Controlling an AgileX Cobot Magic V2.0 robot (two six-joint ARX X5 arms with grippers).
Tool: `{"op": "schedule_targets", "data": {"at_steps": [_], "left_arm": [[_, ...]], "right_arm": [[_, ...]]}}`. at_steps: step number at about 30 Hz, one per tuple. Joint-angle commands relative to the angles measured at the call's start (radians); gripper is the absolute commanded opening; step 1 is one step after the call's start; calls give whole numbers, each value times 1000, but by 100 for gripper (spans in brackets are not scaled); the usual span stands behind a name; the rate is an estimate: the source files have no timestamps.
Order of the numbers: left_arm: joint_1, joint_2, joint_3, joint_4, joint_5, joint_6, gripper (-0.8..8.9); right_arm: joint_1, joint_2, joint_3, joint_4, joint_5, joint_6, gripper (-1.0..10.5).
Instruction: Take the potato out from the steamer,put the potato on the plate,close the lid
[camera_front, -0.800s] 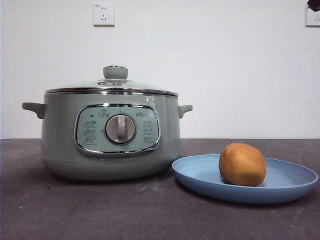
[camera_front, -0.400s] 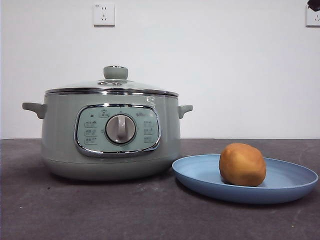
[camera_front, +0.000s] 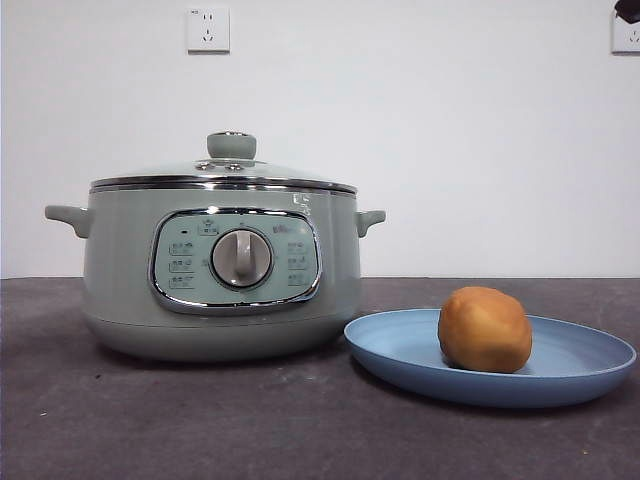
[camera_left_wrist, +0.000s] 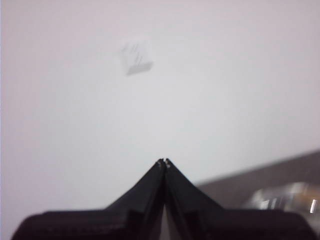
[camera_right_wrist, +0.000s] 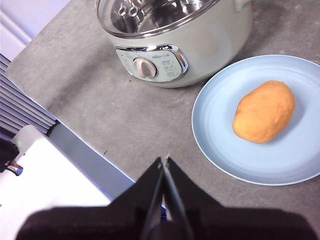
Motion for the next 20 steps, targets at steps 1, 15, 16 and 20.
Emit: {"op": "schedule_targets", "data": {"at_steps": [1,15,16,20], "left_arm": [[13,-98,-145,-1,-45,-21,-4],[26,-374,-517,-30,-89,-197,-4],[26,-374,-521,-43,-92,-211,-4],[26,-374,-525,-128,-95,-224,-4]], "right_arm": [[0,-2,5,5,0,3,-1],[0,-2,5,5,0,3,-1],[0,-2,5,5,0,3,-1],[0,-2,5,5,2,3,-1]]}}
